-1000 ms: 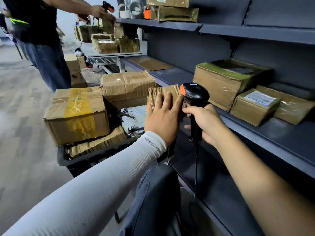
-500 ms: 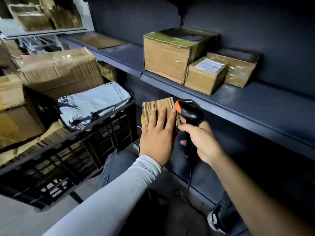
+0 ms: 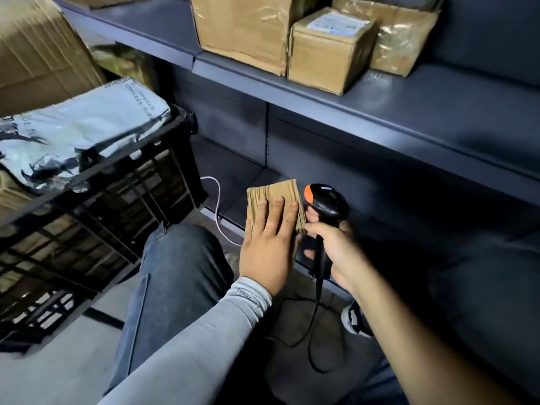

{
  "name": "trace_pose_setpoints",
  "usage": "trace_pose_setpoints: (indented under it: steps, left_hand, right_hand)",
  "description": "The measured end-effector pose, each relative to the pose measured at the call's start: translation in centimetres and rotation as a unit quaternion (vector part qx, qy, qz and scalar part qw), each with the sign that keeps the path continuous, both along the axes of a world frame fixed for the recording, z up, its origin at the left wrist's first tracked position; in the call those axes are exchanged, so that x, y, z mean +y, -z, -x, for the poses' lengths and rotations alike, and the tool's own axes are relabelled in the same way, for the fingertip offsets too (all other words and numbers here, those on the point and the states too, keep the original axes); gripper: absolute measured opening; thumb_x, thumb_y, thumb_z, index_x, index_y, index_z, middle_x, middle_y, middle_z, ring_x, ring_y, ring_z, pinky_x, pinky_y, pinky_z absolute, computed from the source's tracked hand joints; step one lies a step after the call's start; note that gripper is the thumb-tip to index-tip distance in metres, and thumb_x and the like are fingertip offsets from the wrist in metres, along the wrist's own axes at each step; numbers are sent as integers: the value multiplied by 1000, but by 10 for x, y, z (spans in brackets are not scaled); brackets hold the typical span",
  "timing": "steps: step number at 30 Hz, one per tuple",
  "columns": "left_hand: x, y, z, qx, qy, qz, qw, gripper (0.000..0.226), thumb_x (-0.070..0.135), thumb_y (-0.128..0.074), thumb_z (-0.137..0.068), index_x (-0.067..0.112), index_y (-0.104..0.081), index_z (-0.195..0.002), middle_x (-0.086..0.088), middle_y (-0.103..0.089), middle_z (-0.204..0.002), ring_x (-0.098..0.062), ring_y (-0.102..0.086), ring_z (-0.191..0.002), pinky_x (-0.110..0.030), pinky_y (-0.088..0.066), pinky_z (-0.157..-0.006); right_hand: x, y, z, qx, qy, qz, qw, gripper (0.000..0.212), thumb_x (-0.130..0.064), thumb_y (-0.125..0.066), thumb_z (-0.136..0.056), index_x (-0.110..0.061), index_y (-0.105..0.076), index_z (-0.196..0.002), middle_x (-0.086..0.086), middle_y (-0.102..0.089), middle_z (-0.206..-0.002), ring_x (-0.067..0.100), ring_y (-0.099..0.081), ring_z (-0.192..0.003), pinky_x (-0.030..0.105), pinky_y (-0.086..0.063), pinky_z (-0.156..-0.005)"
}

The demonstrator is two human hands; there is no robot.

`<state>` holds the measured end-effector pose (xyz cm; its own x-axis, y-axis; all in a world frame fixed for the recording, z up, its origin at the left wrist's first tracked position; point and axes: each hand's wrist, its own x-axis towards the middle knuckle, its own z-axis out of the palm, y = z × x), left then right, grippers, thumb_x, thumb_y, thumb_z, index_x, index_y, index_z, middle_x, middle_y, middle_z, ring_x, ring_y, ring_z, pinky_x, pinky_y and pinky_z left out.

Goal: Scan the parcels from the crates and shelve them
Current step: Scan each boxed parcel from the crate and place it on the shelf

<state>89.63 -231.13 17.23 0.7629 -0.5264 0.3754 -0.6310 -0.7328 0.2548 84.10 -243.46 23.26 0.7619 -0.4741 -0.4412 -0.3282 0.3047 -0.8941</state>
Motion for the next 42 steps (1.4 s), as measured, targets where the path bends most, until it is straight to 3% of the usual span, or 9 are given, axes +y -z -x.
trace_pose_setpoints:
  steps: [6, 9, 16, 25, 29, 34, 38, 42]
  left_hand:
    - [4, 4, 4, 45, 12, 30, 998, 70, 56, -48, -99, 21, -40, -159, -9, -36, -166, -40, -25, -155, -58, -32, -120]
    - [6, 0, 7, 7, 9, 55, 998, 65, 53, -52, -99, 19, -50, -153, -11, -45, -160, -41, -33, -151, -60, -35, -117]
    - [14, -2, 5, -1, 1, 118, 993, 65, 53, -61, -93, 18, -55, -148, -9, -52, -153, -40, -39, -147, -57, -40, -115]
    - [13, -4, 1, 11, 15, 147, 989, 55, 45, -69, -89, 21, -64, -138, -4, -61, -143, -38, -45, -143, -53, -45, -112]
    - [14, -7, 1, 33, 49, 192, 980, 56, 45, -72, -91, 18, -65, -139, -6, -61, -143, -35, -46, -143, -50, -40, -117]
    - [11, -7, 7, 88, 76, 280, 953, 61, 36, -81, -87, 14, -63, -141, -7, -59, -140, -27, -52, -137, -48, -41, -115]
    - [10, -2, 9, 110, 100, 281, 948, 64, 36, -77, -89, 18, -58, -147, -6, -55, -148, -25, -46, -144, -53, -37, -117]
    - [12, -3, 11, 161, 76, 267, 947, 62, 48, -71, -90, 32, -54, -148, 9, -55, -151, -10, -44, -145, -59, -37, -115]
  right_hand:
    - [2, -4, 10, -12, 5, 0, 1000, 29, -8, -64, -95, -32, -74, -108, -21, -76, -109, 2, -70, -91, 24, -57, -58]
    - [4, -4, 15, -12, 6, 13, 1000, 30, -8, -66, -95, -30, -75, -114, -18, -75, -115, 9, -70, -106, 28, -58, -65]
    - [3, -5, 17, -28, -30, 24, 999, 30, -10, -67, -95, -31, -76, -113, -18, -76, -113, 10, -70, -107, 37, -61, -77]
    - [-9, 11, 8, -4, -6, 3, 1000, 27, -14, -67, -95, -27, -74, -117, -13, -75, -119, 11, -69, -113, 36, -58, -70]
    - [-20, 20, 6, 27, 27, -24, 999, 25, -18, -67, -96, -26, -72, -118, -3, -74, -118, 18, -68, -110, 36, -55, -73]
    - [-24, 28, 6, 43, 24, -83, 995, 17, -21, -68, -93, -27, -72, -108, 2, -74, -99, 20, -71, -89, 35, -55, -72]
    - [-26, 31, 4, 10, 18, -76, 997, 25, -21, -73, -90, -24, -75, -115, 1, -78, -108, 17, -73, -87, 35, -56, -71]
    - [-26, 34, 5, -12, 58, -47, 997, 21, -10, -71, -93, -26, -75, -106, -2, -78, -103, 16, -73, -90, 36, -56, -72]
